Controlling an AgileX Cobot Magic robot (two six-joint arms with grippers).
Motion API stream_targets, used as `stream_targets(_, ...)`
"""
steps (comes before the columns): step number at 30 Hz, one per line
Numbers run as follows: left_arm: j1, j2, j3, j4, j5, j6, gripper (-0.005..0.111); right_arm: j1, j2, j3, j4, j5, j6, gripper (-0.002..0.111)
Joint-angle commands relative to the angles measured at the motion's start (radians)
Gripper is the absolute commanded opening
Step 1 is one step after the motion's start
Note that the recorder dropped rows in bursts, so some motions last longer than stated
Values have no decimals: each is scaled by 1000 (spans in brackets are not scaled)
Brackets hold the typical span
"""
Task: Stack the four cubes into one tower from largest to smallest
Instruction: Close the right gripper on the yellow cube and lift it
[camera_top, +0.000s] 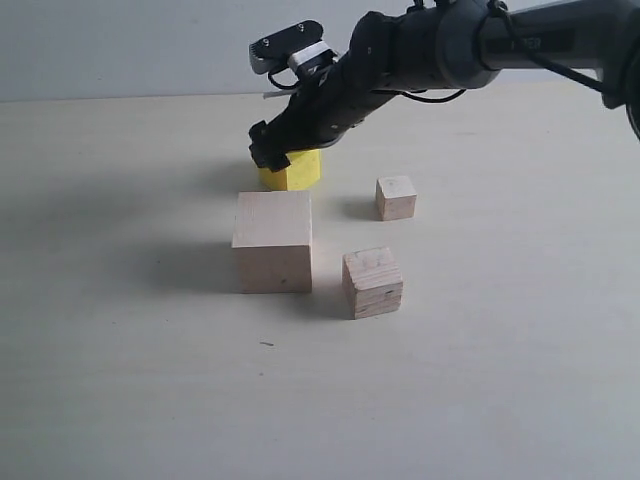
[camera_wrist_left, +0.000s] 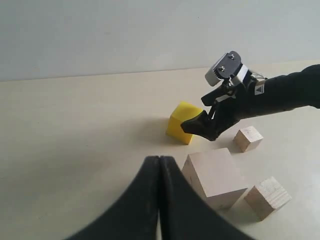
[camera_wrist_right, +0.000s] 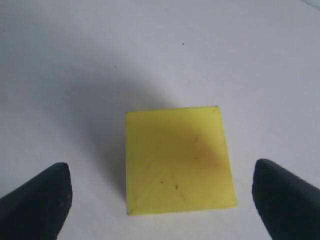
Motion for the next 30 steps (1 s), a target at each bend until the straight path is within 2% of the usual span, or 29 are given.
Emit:
stream_targets(1,-5,-6,1,-6,-5,-3,0,4,32,-43,-2,20,4,92)
stream_targets(20,-5,-6,1,4,-5,0,0,4,98,-82,-28,19,4,90)
stream_targets(24,-5,-6,1,4,0,-1,0,4,98,-82,-28,22,4,73)
stream_targets(30,-5,-6,1,4,11,-1,0,4,88,-82,-28,52,4,41)
